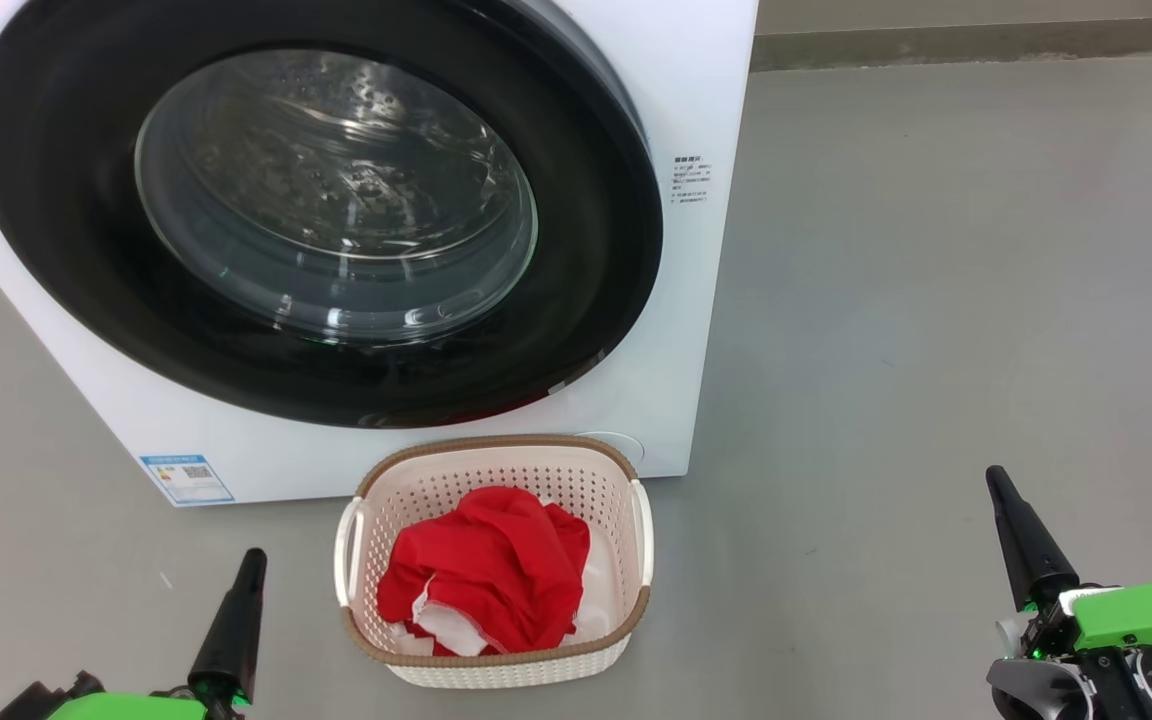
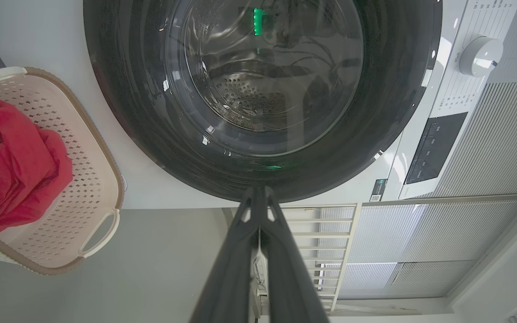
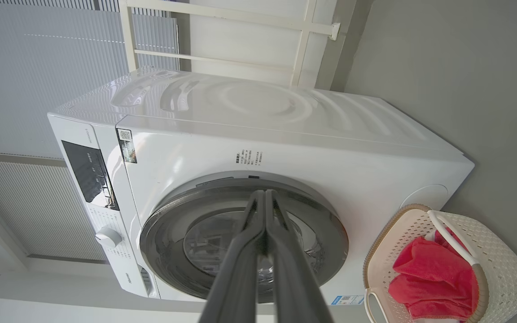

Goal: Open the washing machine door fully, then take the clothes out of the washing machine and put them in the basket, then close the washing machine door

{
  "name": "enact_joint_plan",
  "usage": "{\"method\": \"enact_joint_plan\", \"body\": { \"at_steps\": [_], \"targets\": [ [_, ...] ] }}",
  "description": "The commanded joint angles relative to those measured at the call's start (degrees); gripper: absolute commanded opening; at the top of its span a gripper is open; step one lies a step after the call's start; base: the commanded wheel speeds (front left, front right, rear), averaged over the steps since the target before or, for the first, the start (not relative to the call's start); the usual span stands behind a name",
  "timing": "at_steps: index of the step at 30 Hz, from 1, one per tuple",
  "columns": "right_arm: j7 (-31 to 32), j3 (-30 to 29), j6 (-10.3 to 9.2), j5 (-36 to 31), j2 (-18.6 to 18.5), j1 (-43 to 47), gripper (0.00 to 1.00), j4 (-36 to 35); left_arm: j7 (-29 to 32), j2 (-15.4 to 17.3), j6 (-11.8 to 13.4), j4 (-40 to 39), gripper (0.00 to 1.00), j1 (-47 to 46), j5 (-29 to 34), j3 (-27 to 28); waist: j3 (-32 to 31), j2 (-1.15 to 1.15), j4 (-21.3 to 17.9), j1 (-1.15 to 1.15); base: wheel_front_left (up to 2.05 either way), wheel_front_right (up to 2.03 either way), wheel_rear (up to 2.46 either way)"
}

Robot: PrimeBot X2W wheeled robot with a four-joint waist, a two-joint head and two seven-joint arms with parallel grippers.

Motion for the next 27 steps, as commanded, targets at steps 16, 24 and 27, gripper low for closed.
{"method": "enact_joint_plan", "body": {
  "at_steps": [16,24,27],
  "targets": [
    [0.41,0.69,0.03,-0.10,-0.55,-2.56,0.00,-1.40,0.44,0.64,-0.41,-1.17,0.00,-2.24,-0.41,1.99,0.00,0.00,0.00,0.00,0.00,0.00,0.00],
    [0.51,0.56,0.03,-0.21,-0.46,-2.57,0.00,-1.39,0.44,0.64,-0.41,-1.17,0.00,-2.24,-0.41,1.99,0.00,0.00,0.00,0.00,0.00,0.00,0.00],
    [0.55,0.51,0.03,-0.25,-0.42,-2.57,0.00,-1.39,0.43,0.64,-0.41,-1.17,0.00,-2.24,-0.41,1.98,0.00,0.00,0.00,0.00,0.00,0.00,0.00]
  ]
}}
